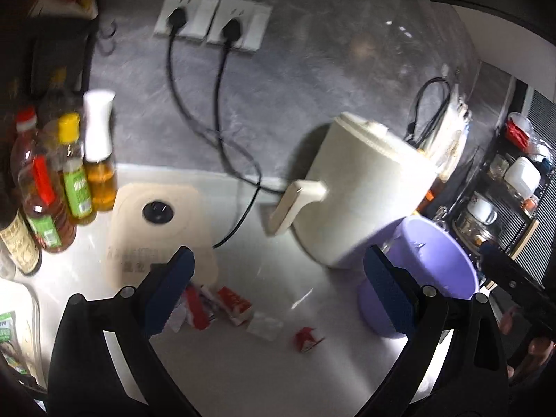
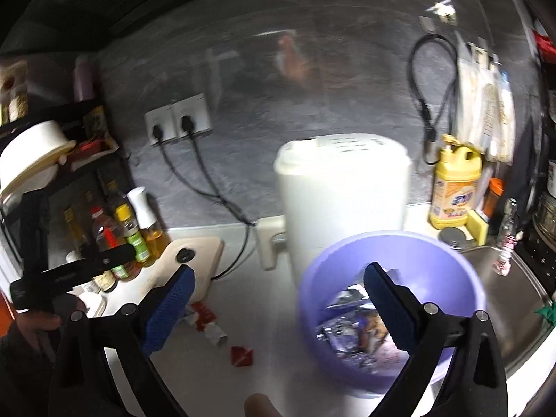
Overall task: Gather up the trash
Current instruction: 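Move both open tools back down to the remaining wrappers on the counter, then grasp the red-and-grey wrapper with the left tool while the right tool grasps a red wrapper, then carry both wrappers over the purple bucket and open both tools to drop them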
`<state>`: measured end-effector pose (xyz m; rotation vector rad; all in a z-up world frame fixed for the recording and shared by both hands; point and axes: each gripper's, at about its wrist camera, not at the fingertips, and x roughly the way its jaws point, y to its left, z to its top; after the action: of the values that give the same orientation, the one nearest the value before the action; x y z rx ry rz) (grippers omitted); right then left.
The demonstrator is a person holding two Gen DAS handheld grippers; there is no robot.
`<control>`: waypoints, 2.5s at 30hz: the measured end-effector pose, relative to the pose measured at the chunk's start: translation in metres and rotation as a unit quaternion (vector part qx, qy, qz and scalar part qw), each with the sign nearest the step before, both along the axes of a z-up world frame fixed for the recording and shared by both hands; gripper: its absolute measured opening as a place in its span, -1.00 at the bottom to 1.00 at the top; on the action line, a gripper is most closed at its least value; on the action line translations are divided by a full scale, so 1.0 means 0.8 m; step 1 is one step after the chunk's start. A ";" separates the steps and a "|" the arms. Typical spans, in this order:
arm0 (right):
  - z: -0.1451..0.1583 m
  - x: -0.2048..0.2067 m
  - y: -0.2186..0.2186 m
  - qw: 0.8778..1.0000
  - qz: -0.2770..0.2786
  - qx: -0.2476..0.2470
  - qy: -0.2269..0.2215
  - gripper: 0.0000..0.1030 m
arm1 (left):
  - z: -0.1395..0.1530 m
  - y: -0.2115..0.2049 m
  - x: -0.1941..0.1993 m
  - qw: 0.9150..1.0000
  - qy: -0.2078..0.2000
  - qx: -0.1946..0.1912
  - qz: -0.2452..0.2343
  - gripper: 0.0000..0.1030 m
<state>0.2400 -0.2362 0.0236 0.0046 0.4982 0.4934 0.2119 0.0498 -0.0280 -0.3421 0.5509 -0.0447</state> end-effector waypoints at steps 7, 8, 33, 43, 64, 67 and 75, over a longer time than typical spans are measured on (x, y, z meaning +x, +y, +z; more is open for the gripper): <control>-0.036 -0.014 0.061 0.998 0.041 -0.032 0.034 0.84 | -0.043 0.027 0.005 1.000 0.023 -0.010 0.000 0.87; -0.045 -0.013 0.068 0.997 0.042 -0.039 0.043 0.84 | -0.051 0.031 0.007 1.000 0.029 -0.013 -0.001 0.87; -0.206 0.052 0.134 0.969 0.034 -0.135 0.203 0.65 | -0.173 0.060 0.061 0.991 0.130 -0.026 0.020 0.63; -0.233 0.072 0.148 0.962 0.054 -0.158 0.216 0.42 | -0.184 0.069 0.054 0.988 0.148 -0.037 0.033 -0.19; -0.222 0.074 0.165 0.959 0.109 -0.172 0.199 -0.47 | -0.118 0.078 -0.032 0.989 0.096 -0.027 0.111 -0.26; -0.203 0.071 0.165 0.962 0.115 -0.160 0.188 -0.48 | -0.106 0.077 -0.042 0.988 0.088 -0.026 0.121 -0.26; -0.103 0.057 0.148 0.979 0.134 -0.104 0.113 -0.47 | -0.055 0.058 -0.066 0.990 0.047 -0.015 0.132 -0.26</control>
<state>0.2855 -0.1175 -0.0589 -0.2122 0.7770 0.7075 0.1589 0.0958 -0.0716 -0.4469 0.5938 0.2203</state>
